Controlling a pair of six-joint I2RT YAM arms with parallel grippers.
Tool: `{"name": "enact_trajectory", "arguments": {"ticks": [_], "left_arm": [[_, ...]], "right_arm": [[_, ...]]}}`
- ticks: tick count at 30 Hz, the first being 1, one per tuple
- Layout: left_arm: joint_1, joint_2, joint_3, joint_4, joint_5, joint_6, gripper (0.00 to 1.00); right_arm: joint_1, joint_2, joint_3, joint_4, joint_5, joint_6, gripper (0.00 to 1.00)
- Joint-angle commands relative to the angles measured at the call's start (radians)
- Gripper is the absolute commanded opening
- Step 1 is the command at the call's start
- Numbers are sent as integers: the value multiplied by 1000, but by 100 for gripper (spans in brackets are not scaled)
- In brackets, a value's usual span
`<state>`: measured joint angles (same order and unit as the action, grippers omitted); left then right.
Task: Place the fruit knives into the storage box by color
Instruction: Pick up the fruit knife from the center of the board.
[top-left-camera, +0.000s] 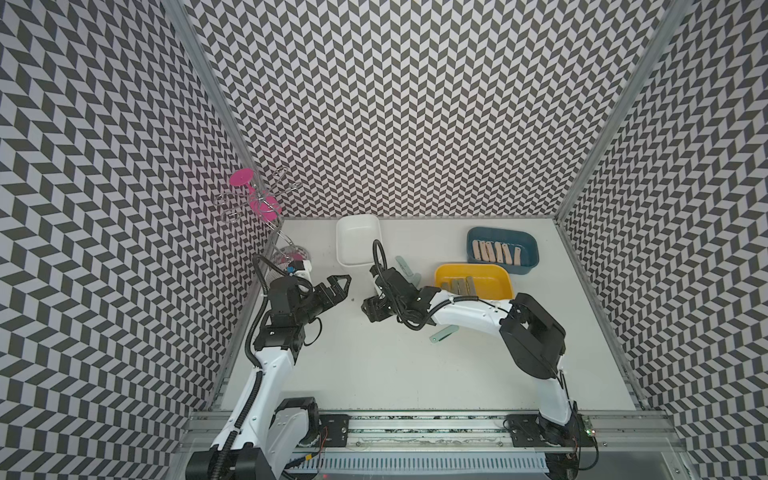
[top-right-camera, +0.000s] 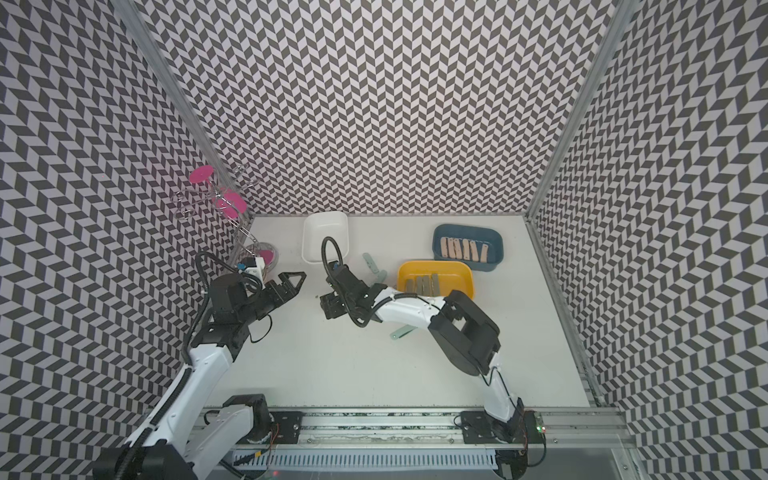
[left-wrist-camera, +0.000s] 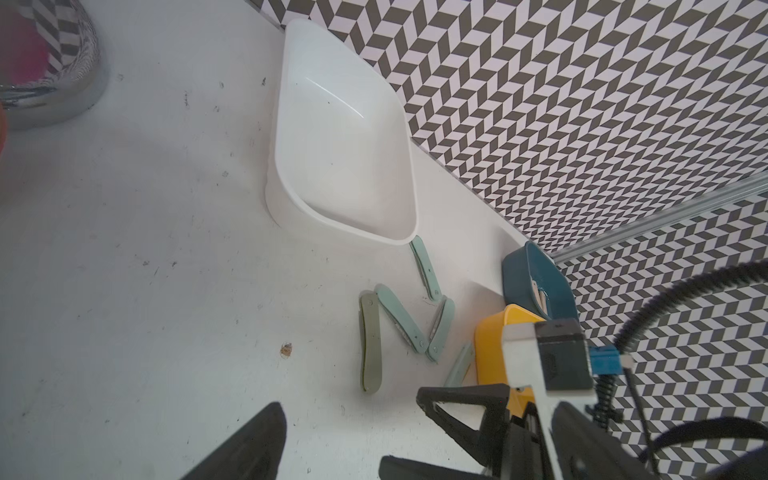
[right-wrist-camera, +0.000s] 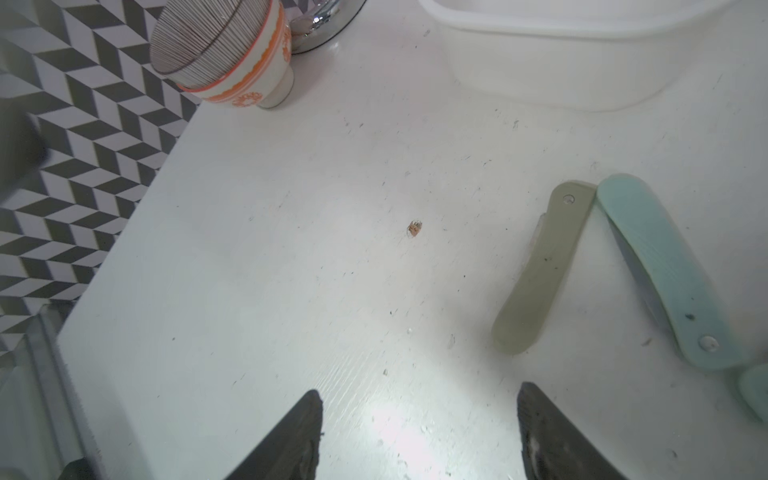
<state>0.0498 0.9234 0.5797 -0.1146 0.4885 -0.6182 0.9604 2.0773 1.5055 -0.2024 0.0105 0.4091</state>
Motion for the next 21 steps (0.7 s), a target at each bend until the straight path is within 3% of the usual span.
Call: {"name": "enact_trajectory", "arguments": {"ticks": [1, 11, 21], "left_arm": [[14, 3, -11, 10, 39, 16, 100], [27, 35, -15, 50, 86, 10, 100], [31, 56, -23, 82, 104, 8, 100]], "right_arm": [[8, 56, 63, -26, 59, 5, 72], [9, 191, 169, -89, 221, 6, 69], [9, 323, 270, -81, 358, -6, 59]]}}
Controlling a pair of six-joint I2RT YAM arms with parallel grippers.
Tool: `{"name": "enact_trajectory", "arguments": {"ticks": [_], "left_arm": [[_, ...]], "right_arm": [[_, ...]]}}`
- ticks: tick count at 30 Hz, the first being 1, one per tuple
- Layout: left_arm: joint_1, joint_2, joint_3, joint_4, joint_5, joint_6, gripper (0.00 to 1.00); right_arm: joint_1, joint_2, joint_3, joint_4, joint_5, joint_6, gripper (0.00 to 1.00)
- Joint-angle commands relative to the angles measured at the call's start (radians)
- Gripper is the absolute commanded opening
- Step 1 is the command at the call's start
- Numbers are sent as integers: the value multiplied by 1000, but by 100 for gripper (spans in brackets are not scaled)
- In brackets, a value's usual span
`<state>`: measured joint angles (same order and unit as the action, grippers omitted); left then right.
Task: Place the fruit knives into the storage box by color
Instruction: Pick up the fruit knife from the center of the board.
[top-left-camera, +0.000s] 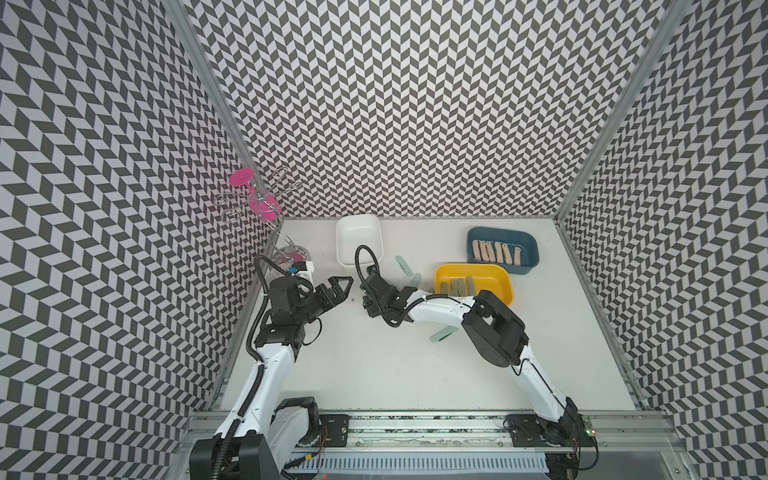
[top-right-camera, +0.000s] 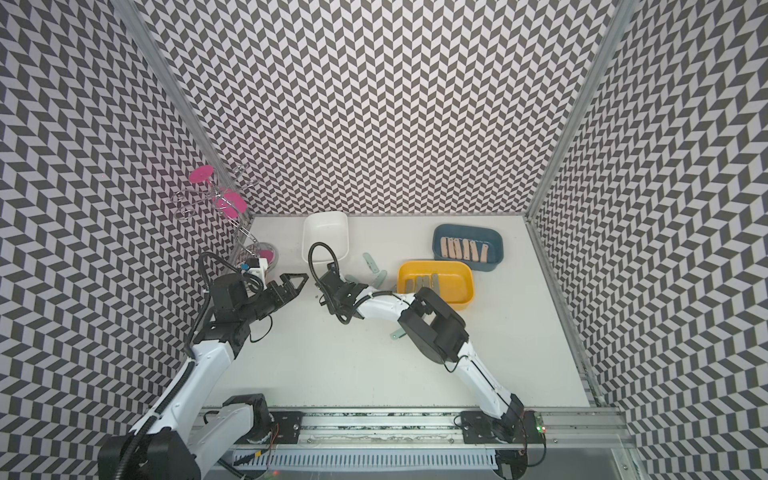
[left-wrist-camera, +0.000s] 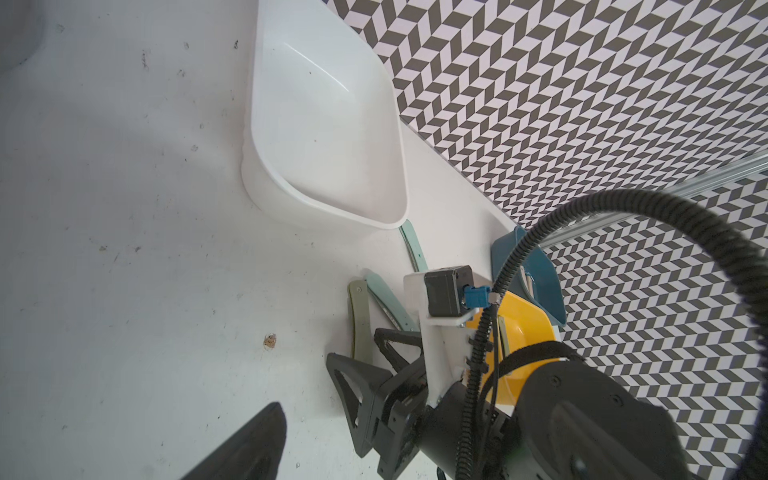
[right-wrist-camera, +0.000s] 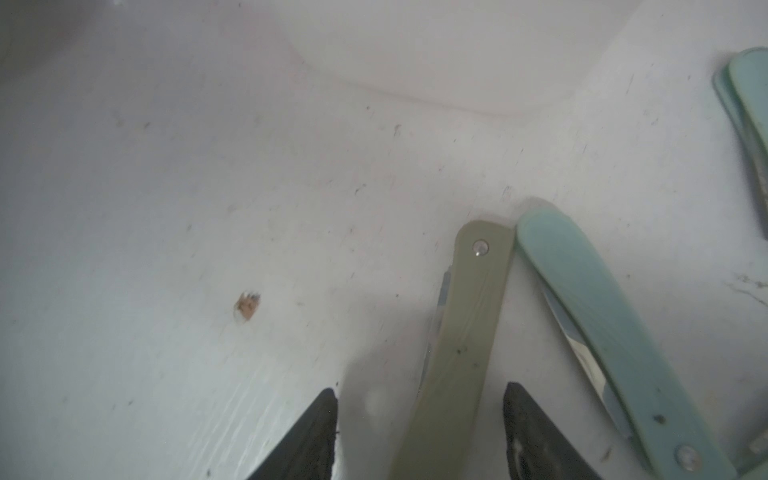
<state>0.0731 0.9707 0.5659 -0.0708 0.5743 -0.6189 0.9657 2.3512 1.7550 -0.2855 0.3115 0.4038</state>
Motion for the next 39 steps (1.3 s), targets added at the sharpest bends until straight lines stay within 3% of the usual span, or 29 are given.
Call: {"name": "enact_trajectory", "arguments": {"ticks": [1, 18, 30, 39], "left_arm": [[8, 13, -9, 43, 19, 5, 100], [8, 31, -12, 71, 29, -31, 100], [8, 0, -15, 63, 25, -49, 100], [7, -18, -24, 64, 22, -61, 100]], "right_arm": [[3, 58, 24, 8, 60, -4, 57], [5, 44, -69, 100, 4, -77, 24], [18, -77, -234, 192, -70, -82, 17], [24, -231, -429, 288, -205, -37, 17]]}}
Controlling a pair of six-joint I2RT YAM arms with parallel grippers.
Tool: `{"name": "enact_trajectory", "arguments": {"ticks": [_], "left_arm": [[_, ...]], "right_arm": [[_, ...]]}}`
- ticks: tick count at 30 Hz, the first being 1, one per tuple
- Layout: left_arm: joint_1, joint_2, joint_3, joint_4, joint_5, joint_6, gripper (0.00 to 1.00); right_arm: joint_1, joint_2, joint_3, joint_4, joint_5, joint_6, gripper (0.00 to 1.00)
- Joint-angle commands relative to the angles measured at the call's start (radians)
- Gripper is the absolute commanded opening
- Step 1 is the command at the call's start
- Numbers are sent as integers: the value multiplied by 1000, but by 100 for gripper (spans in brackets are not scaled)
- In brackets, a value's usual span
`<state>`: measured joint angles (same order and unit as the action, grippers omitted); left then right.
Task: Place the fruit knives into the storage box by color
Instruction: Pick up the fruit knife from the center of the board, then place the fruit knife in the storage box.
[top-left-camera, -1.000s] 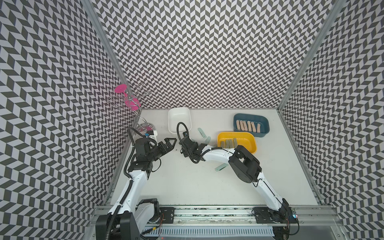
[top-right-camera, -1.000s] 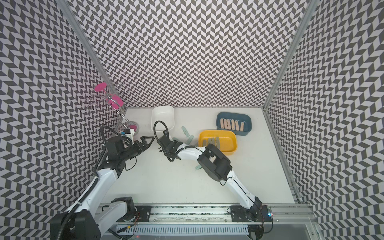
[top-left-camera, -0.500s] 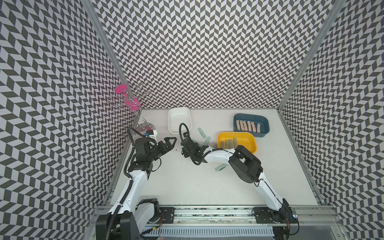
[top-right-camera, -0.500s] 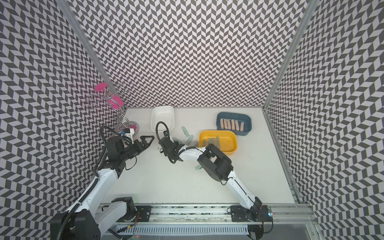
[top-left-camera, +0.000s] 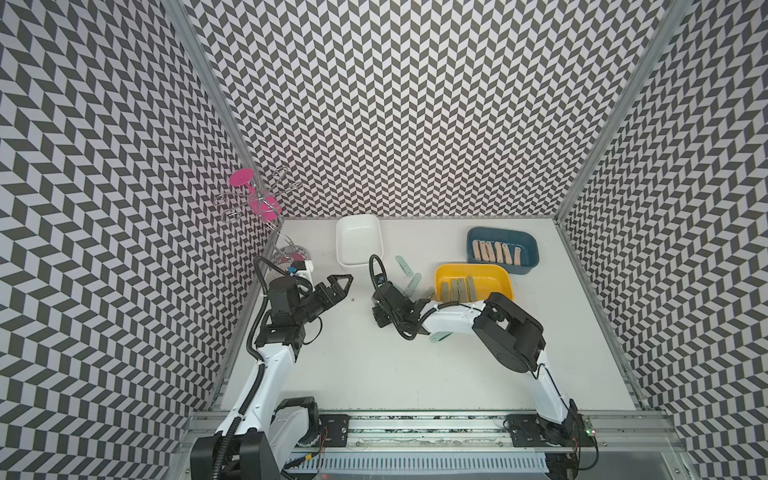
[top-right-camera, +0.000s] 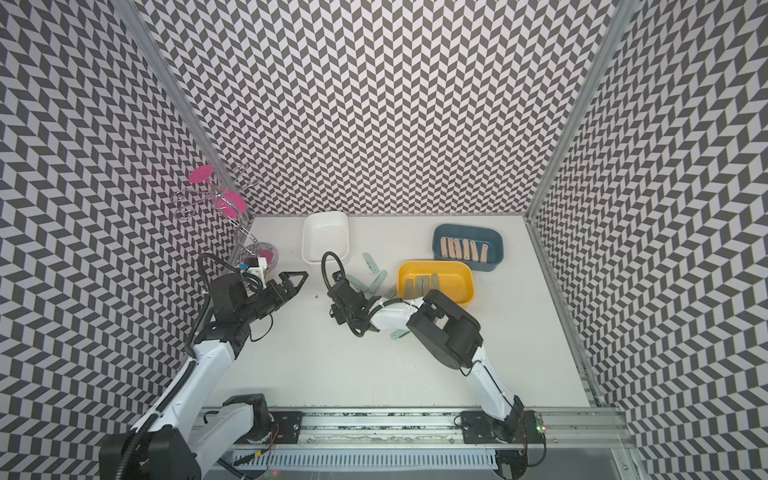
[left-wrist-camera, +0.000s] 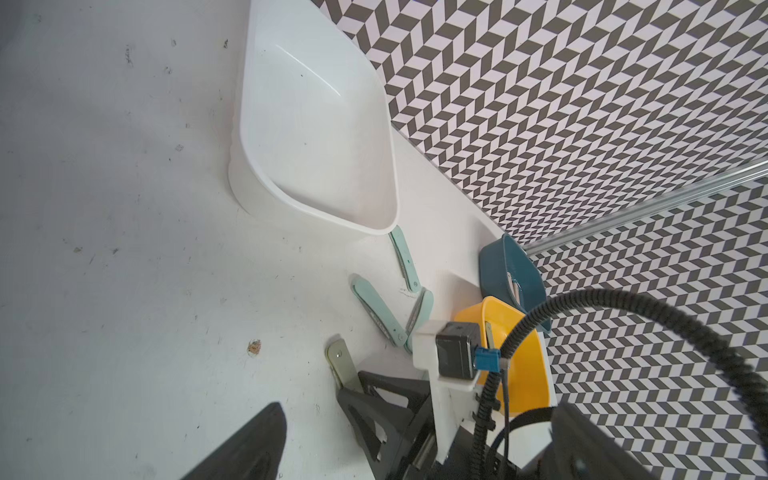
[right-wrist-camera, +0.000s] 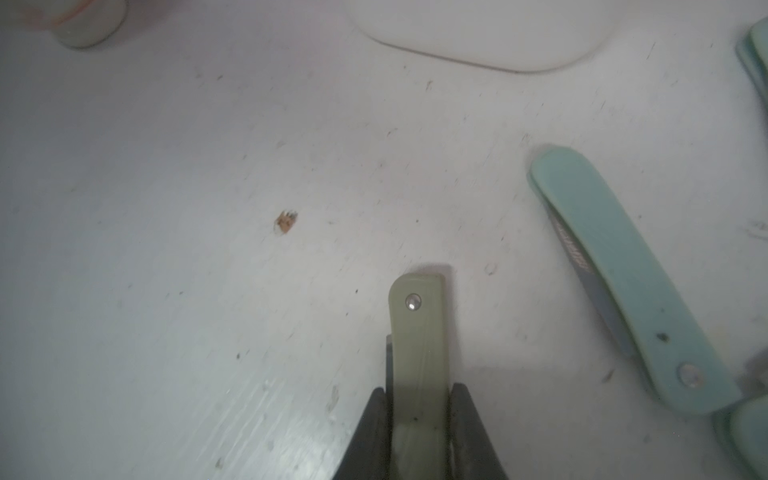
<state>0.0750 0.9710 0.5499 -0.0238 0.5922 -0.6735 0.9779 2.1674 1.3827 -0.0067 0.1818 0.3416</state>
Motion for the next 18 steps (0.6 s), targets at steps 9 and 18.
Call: {"name": "enact_trajectory", "arguments": {"ticks": [9, 18], "left_arm": [[-4, -20, -13, 36, 9, -30, 100], [-49, -9, 11, 52, 0, -52, 100]], "right_arm": [[11, -158, -177, 59, -99, 60, 17], [6, -260, -178, 54, -65, 53, 17]]}}
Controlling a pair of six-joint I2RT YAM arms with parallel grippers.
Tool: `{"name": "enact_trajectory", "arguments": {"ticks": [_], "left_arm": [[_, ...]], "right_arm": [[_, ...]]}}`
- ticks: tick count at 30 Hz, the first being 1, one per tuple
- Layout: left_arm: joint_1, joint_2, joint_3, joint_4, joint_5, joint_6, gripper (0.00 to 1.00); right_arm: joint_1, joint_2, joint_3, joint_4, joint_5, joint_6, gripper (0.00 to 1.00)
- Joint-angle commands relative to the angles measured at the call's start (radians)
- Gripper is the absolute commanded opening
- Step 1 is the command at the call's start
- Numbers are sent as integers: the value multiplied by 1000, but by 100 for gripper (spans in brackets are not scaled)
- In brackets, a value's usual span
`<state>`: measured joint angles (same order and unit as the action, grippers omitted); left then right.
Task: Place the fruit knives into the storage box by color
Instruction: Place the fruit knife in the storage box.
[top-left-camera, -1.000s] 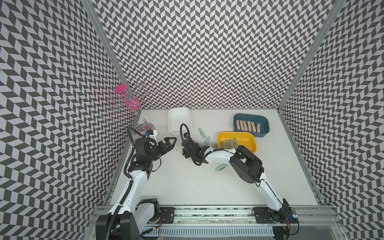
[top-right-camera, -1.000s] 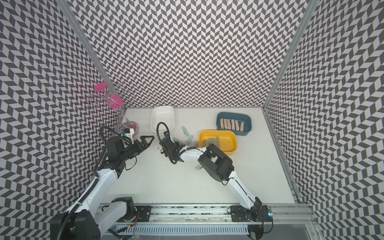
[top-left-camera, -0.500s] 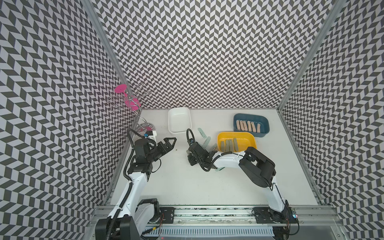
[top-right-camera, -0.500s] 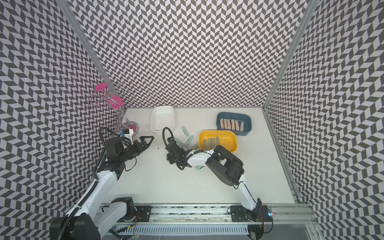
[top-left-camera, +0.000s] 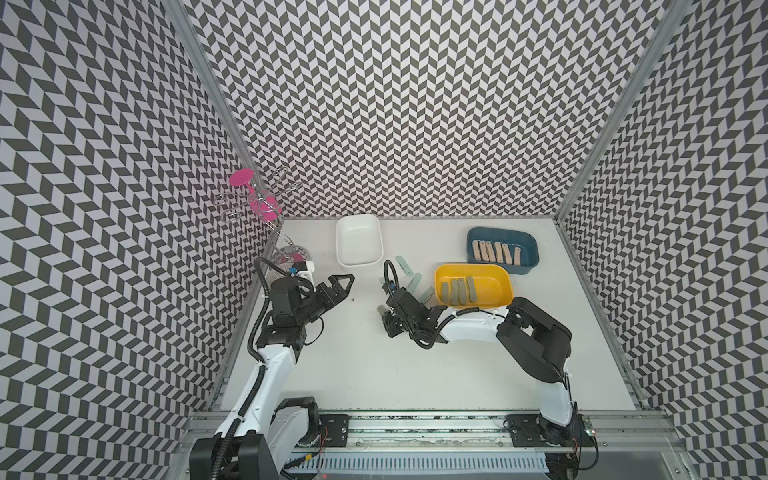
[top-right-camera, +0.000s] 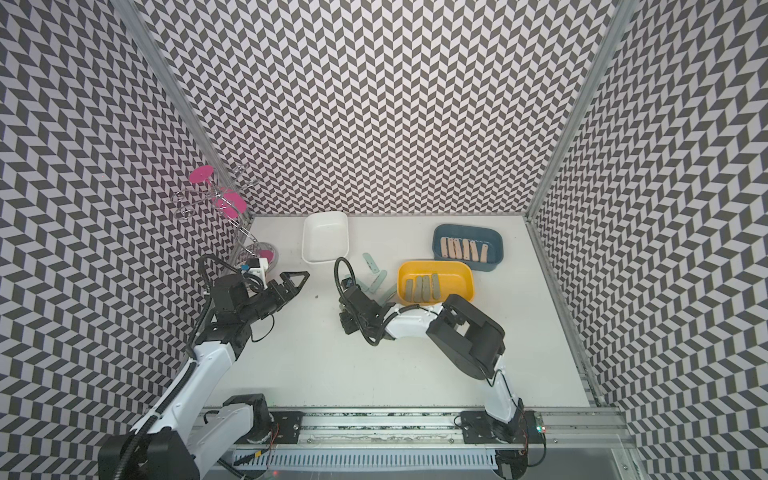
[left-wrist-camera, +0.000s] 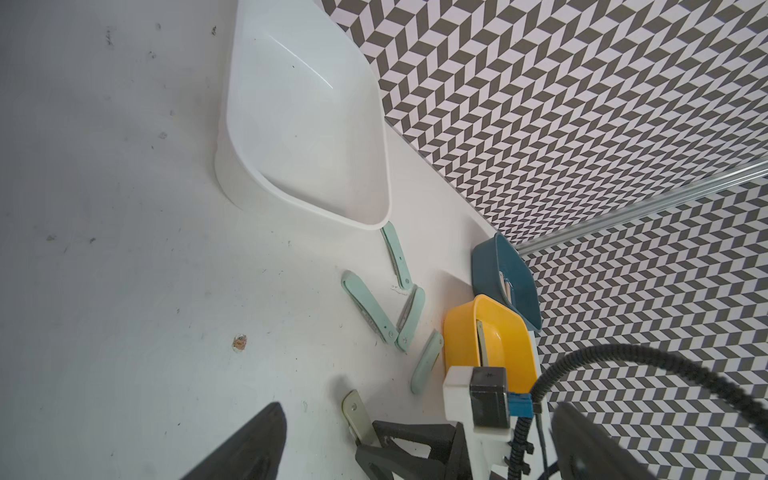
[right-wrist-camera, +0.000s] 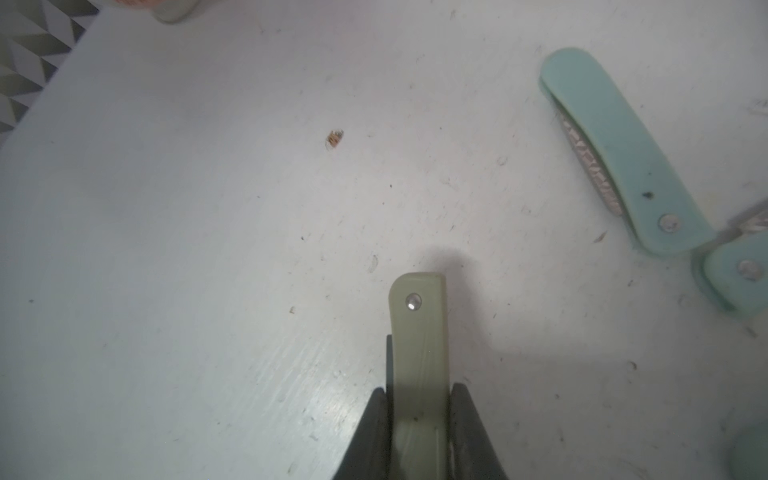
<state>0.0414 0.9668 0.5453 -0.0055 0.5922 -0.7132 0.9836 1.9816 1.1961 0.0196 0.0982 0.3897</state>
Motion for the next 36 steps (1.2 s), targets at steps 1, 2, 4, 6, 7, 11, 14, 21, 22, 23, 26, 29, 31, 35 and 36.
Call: {"name": "enact_trajectory", "arguments": {"ticks": [1, 2, 4, 6, 7, 11, 14, 21, 22, 23, 26, 29, 31, 35, 36], "left_arm": [[-22, -2, 22, 33, -4, -12, 100], [-27, 1, 26, 34, -7, -14, 100], [-43, 8, 41, 36, -13, -18, 100], [-66, 17, 56, 42, -19, -27, 100], [-78, 20, 62, 46, -23, -31, 100], [-149, 55, 113, 63, -49, -42, 100], [-213, 95, 154, 83, -69, -52, 100], [-352, 221, 244, 123, -107, -54, 100], [-368, 241, 255, 128, -110, -52, 100], [-380, 260, 266, 134, -113, -52, 100], [-414, 314, 293, 152, -116, -52, 100], [-447, 359, 324, 162, -117, -54, 100], [-466, 384, 341, 165, -117, -52, 100], [-497, 413, 368, 160, -118, -46, 100], [-502, 418, 374, 156, -118, -43, 100]], "right_arm": [[0, -85, 10, 25, 23, 5, 17], [-6, -97, 13, 23, 27, 5, 17], [-14, -123, 15, 17, 33, 2, 17], [-30, -157, 13, 10, 40, 2, 16], [-40, -175, 9, 7, 43, 1, 16], [-104, -265, -30, 8, 47, -1, 16], [-178, -341, -78, 10, 42, 0, 16], [-398, -504, -242, 24, -4, -23, 16], [-435, -520, -266, 31, -24, -32, 16], [-465, -532, -285, 31, -31, -42, 16], [-544, -546, -324, 21, -35, -77, 16], [-609, -533, -354, 17, -68, -117, 16], [-647, -509, -355, 0, -83, -141, 16], [-697, -455, -354, -5, -82, -172, 15], [-705, -447, -354, -3, -77, -173, 15]]}}
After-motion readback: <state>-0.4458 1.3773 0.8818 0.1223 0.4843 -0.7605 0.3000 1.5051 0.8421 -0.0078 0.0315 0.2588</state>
